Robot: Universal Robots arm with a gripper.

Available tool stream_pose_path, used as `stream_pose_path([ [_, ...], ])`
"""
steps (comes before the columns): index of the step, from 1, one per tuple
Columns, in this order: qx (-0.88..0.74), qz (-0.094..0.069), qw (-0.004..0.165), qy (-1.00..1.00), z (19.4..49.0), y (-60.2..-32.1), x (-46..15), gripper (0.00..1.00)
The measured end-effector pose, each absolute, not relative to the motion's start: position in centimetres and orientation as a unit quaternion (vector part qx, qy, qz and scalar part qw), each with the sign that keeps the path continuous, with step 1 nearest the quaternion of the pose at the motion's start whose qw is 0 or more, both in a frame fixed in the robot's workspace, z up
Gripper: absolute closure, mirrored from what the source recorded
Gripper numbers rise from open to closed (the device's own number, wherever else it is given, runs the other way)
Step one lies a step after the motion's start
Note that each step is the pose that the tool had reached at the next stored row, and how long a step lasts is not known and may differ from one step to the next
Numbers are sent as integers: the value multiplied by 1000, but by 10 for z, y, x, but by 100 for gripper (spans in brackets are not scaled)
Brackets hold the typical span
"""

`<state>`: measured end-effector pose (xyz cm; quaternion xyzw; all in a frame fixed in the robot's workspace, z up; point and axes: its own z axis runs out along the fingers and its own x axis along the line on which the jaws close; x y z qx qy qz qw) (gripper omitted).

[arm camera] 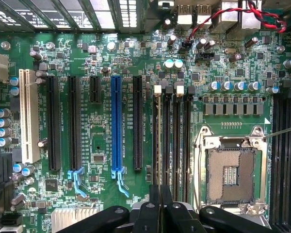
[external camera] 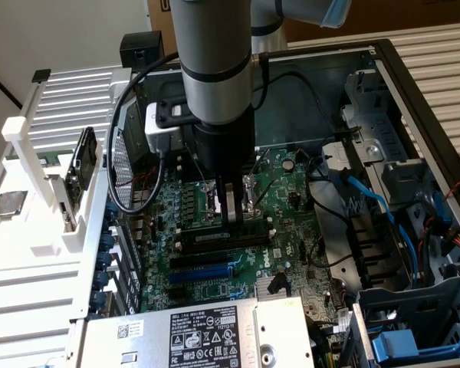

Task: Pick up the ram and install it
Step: 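Insert the ram into the slot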

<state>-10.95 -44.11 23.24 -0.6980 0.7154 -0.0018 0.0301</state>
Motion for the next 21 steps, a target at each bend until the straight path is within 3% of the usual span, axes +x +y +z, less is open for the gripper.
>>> stream_pose_path([
  [21,-698,-2,30,715,228,-441,-109,88],
])
